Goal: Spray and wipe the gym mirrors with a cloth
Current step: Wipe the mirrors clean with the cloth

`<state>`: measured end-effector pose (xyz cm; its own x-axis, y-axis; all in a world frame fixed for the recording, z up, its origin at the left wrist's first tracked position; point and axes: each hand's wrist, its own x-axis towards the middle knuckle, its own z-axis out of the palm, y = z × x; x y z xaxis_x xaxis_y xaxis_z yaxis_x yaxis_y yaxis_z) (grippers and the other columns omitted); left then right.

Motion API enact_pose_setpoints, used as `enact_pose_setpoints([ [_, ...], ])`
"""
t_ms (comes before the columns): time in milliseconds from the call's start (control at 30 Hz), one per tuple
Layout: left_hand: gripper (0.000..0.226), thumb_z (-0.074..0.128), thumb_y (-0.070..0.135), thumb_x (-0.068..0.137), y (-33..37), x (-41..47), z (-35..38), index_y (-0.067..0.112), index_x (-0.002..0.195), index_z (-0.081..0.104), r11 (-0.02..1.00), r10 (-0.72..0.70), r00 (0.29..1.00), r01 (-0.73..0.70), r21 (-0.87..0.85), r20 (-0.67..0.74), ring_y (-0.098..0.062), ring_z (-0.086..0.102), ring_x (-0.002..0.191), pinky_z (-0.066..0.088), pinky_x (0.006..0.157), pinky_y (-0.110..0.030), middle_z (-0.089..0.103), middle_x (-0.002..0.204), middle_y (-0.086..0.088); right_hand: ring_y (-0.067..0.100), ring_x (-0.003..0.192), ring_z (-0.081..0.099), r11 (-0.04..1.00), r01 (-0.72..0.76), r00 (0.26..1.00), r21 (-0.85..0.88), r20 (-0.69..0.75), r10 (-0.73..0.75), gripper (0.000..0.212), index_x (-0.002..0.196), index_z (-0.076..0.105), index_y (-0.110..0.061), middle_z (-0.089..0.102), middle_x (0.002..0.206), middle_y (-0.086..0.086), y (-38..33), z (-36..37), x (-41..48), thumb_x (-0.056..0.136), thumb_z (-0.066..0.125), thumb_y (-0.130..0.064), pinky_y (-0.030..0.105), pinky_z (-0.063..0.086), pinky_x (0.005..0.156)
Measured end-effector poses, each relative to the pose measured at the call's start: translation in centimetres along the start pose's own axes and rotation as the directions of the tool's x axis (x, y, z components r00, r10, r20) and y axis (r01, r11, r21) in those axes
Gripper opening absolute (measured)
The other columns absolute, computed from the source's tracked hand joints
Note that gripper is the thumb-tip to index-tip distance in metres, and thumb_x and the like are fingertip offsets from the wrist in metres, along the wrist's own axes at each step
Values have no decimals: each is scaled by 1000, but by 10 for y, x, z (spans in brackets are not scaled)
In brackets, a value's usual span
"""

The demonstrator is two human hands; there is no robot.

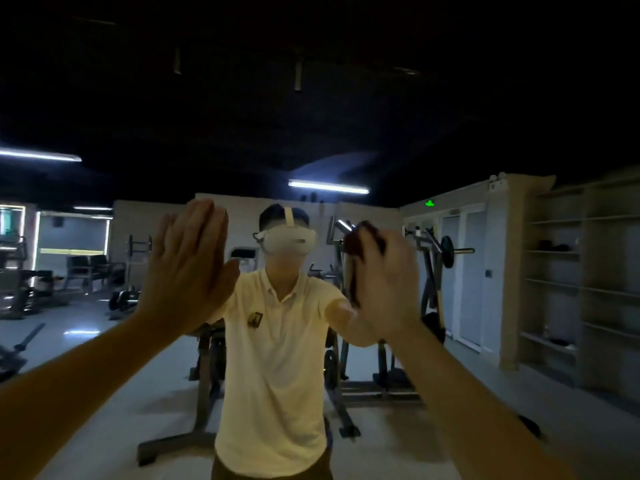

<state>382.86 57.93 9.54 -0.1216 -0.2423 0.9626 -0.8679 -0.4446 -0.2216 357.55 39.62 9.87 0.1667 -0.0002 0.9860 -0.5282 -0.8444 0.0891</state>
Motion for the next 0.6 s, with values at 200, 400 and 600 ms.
enact_pose_setpoints([
  [200, 75, 28, 48, 107, 4, -4, 16, -7, 158, 31, 999, 5, 998, -3, 41, -64, -45, 20, 157, 20, 124, -66, 21, 168, -30, 23, 128, 52, 855, -486, 813, 181, -266, 518, 42, 142, 52, -18, 55, 138, 5, 54, -21, 55, 104, 48, -35, 49, 45, 109],
  [400, 74, 32, 46, 107, 0, -3, 20, -5, 159, 30, 999, 24, 995, -19, 48, -99, -43, 20, 158, 20, 125, -65, 23, 168, -29, 41, 130, 45, 884, -317, 875, 343, -255, 413, 47, 133, 51, 12, 47, 142, 28, -61, 15, 107, 90, 60, -4, 59, 42, 106],
  [600, 75, 31, 49, 107, -3, -3, 20, -4, 160, 30, 999, 18, 996, -13, 53, -87, -41, 19, 159, 21, 124, -65, 22, 169, -27, 29, 151, 20, 992, 96, 988, 83, -129, -85, 67, 156, 34, 0, 26, 164, 21, -138, 62, 112, 96, 59, -18, 41, 20, 125],
])
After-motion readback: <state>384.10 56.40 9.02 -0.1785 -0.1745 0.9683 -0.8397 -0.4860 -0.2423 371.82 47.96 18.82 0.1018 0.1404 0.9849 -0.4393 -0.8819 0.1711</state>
